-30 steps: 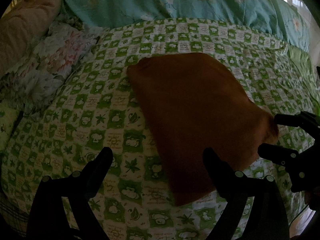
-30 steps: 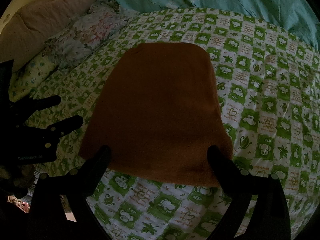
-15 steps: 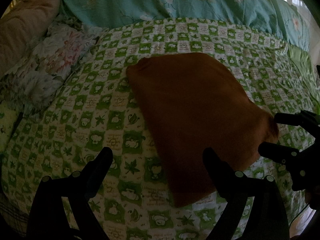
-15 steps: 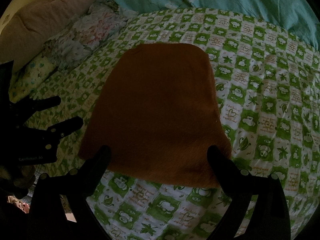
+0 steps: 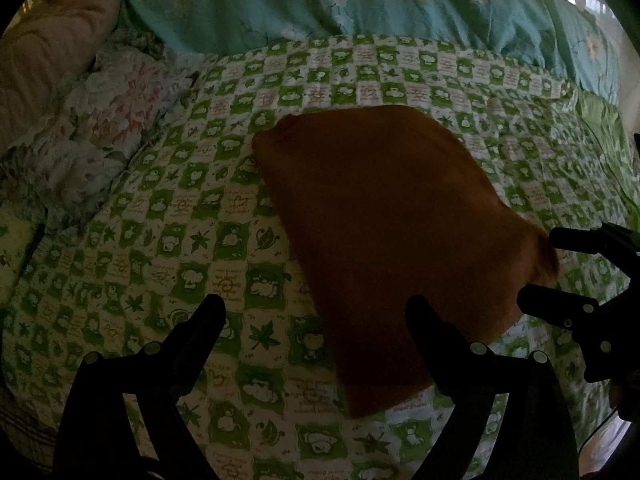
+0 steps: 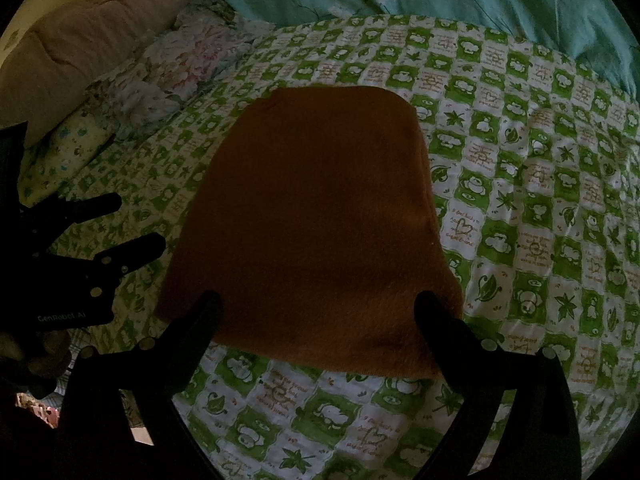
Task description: Fold small clothes
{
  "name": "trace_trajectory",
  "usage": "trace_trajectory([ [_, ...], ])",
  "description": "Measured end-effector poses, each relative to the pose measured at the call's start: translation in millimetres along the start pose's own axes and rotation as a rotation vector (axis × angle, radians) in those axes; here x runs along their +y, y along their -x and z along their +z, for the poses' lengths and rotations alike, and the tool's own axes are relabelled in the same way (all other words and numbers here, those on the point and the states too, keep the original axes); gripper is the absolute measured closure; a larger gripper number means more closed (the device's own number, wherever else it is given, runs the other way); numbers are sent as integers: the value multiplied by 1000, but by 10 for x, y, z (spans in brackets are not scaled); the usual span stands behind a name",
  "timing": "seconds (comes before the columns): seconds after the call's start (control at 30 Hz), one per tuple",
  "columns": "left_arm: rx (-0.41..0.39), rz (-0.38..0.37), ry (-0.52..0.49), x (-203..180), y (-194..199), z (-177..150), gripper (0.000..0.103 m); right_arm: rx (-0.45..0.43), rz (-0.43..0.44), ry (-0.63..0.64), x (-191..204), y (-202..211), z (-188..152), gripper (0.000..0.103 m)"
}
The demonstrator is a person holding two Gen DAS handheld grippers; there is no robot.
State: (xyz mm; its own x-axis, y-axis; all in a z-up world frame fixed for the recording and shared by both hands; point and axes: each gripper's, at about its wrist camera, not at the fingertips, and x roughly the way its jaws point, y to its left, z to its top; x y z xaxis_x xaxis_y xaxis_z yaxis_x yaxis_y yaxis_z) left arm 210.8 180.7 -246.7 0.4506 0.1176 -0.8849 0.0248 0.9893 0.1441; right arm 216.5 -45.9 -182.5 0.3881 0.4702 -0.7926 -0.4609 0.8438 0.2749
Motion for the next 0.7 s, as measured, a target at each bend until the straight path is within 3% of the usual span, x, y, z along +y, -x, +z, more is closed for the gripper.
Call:
trace_trajectory([
  [0.7,2,-8,3,54,-81,34,11,1,0,2,-3,0,13,6],
])
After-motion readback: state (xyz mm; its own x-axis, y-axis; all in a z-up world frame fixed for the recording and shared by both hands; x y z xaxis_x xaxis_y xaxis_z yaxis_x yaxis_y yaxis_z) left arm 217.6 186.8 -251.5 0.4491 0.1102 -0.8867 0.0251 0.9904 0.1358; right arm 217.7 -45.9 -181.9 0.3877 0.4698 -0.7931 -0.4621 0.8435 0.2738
